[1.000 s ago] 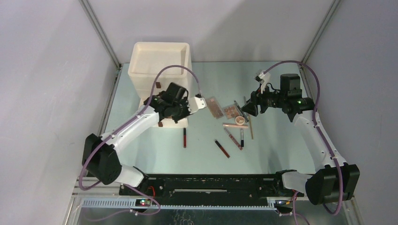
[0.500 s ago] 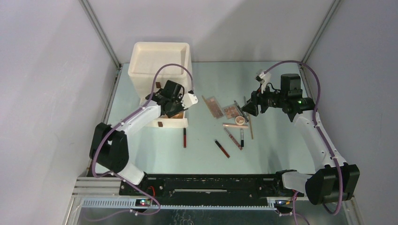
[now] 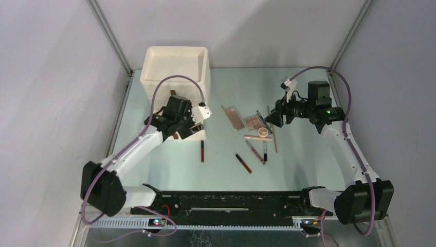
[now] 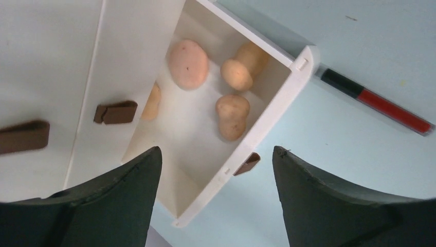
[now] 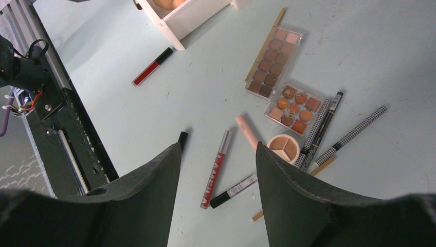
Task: Organize the makeup
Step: Place the makeup tool in the drawer.
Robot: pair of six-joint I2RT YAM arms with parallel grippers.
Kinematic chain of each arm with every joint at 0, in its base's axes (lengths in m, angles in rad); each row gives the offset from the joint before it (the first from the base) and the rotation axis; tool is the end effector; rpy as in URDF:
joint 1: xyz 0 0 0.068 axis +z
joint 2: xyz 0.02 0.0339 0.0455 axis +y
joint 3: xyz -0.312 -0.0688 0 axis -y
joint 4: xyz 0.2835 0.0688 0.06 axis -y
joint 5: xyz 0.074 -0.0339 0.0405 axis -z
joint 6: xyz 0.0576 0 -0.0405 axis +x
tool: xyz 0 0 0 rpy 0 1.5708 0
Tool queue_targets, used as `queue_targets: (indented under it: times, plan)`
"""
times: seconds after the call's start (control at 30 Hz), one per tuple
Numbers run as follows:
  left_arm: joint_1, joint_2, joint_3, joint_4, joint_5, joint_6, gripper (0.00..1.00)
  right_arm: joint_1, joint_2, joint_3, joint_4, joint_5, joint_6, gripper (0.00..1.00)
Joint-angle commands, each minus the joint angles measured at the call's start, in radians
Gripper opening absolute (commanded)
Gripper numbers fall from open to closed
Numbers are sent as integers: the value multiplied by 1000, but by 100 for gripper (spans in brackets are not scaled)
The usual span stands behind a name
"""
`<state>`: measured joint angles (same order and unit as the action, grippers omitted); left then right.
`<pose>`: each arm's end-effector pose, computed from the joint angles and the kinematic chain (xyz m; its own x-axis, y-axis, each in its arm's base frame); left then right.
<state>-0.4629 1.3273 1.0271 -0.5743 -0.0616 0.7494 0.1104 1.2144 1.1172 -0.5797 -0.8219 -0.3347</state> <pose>0.2858 -0.1387 0.2889 -0.2230 0.8712 -0.4374 0.7681 0.4333 0.4715 0.2810 0.0736 0.3672 -0.3770 -0.2668 -0.8870 -0.8113 0.5571 0.1773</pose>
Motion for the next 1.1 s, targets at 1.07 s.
queue_targets:
  times: [1.07]
  plan:
    - [188,-310,-407,341,180,-726,100,-29,57,1,-1,13,-34,64]
